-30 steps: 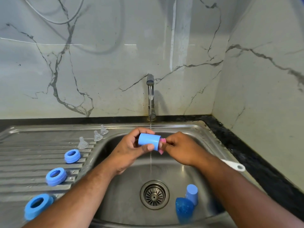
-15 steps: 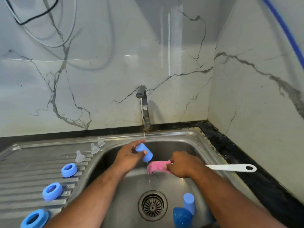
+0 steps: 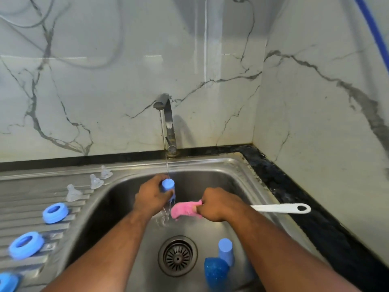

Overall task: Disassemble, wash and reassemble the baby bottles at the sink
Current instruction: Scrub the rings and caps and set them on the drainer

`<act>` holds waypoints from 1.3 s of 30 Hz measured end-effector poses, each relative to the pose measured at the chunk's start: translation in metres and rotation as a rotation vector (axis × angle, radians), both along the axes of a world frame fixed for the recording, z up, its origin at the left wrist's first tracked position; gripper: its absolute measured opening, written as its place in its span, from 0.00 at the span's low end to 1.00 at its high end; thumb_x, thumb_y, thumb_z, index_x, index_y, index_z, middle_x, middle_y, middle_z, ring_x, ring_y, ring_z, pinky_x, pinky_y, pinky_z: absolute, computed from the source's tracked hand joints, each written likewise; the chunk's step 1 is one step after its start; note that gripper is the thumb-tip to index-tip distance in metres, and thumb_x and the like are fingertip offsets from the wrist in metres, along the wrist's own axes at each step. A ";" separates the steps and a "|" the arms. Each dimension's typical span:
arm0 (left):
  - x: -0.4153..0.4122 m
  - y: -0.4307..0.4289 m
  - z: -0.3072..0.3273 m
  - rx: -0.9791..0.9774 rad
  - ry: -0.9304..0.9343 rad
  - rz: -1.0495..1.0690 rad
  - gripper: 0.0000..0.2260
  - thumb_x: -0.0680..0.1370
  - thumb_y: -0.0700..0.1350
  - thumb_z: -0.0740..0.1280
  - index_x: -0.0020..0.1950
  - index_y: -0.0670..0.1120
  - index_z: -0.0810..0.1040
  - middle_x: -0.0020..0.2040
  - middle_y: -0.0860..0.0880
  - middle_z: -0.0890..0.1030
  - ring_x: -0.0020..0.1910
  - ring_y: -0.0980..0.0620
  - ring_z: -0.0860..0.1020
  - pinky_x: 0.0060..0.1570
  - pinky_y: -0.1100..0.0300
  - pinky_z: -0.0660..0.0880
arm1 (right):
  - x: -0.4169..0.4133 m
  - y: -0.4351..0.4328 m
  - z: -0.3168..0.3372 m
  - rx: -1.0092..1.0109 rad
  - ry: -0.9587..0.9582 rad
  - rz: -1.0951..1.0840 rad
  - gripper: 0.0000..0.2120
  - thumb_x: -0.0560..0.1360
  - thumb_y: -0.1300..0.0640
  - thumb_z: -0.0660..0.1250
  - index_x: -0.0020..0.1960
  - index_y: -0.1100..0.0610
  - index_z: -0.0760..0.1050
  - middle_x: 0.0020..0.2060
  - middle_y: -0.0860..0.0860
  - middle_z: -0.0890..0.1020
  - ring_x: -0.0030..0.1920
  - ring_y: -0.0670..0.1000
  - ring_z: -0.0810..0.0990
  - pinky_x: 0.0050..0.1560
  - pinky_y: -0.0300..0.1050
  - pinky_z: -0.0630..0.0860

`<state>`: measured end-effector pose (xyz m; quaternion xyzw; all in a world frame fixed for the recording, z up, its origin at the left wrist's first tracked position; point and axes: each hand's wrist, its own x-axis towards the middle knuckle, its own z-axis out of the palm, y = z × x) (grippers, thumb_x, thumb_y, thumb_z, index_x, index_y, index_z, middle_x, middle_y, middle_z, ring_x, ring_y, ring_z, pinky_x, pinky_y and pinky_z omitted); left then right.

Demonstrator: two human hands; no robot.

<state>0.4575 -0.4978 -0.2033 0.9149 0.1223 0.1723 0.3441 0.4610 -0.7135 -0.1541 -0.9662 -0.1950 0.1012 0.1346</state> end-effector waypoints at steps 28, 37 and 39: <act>-0.007 -0.005 0.018 -1.301 0.271 0.080 0.27 0.80 0.65 0.62 0.44 0.42 0.83 0.34 0.47 0.79 0.32 0.53 0.75 0.38 0.59 0.70 | 0.000 0.003 -0.004 -0.008 0.074 0.064 0.15 0.78 0.44 0.68 0.45 0.56 0.82 0.36 0.52 0.77 0.40 0.53 0.77 0.34 0.43 0.67; -0.007 -0.004 0.012 -1.329 0.475 0.141 0.26 0.78 0.66 0.62 0.37 0.45 0.82 0.33 0.52 0.79 0.26 0.56 0.73 0.36 0.61 0.69 | -0.003 0.005 -0.001 -0.018 0.069 0.100 0.18 0.79 0.45 0.68 0.36 0.54 0.76 0.31 0.51 0.74 0.33 0.50 0.72 0.32 0.43 0.65; -0.004 -0.006 0.014 -1.363 0.403 0.114 0.24 0.79 0.65 0.62 0.41 0.46 0.82 0.34 0.52 0.80 0.27 0.56 0.73 0.37 0.60 0.71 | -0.004 0.006 -0.001 -0.027 0.070 0.103 0.19 0.79 0.44 0.68 0.34 0.53 0.75 0.31 0.51 0.75 0.33 0.51 0.72 0.32 0.43 0.66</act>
